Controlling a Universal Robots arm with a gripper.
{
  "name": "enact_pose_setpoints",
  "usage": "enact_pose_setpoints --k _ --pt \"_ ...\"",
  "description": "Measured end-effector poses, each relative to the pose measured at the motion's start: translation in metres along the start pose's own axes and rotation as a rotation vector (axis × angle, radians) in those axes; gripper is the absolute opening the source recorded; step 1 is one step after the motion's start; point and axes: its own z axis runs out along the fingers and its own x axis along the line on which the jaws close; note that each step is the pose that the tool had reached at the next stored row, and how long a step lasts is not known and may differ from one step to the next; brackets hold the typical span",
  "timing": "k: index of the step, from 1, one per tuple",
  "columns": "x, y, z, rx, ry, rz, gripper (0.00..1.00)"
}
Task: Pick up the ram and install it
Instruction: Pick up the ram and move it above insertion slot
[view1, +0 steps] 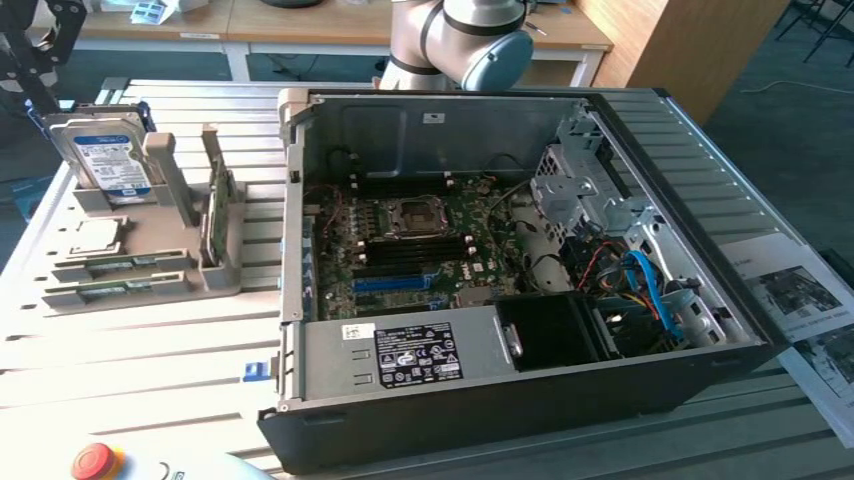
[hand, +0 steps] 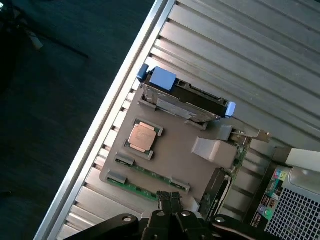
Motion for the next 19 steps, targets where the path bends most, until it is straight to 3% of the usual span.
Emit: enact_pose_setpoints --k 19 --pt "0.0000 0.0000 0.0000 -0.0079 0.0154 -0.341 0.10"
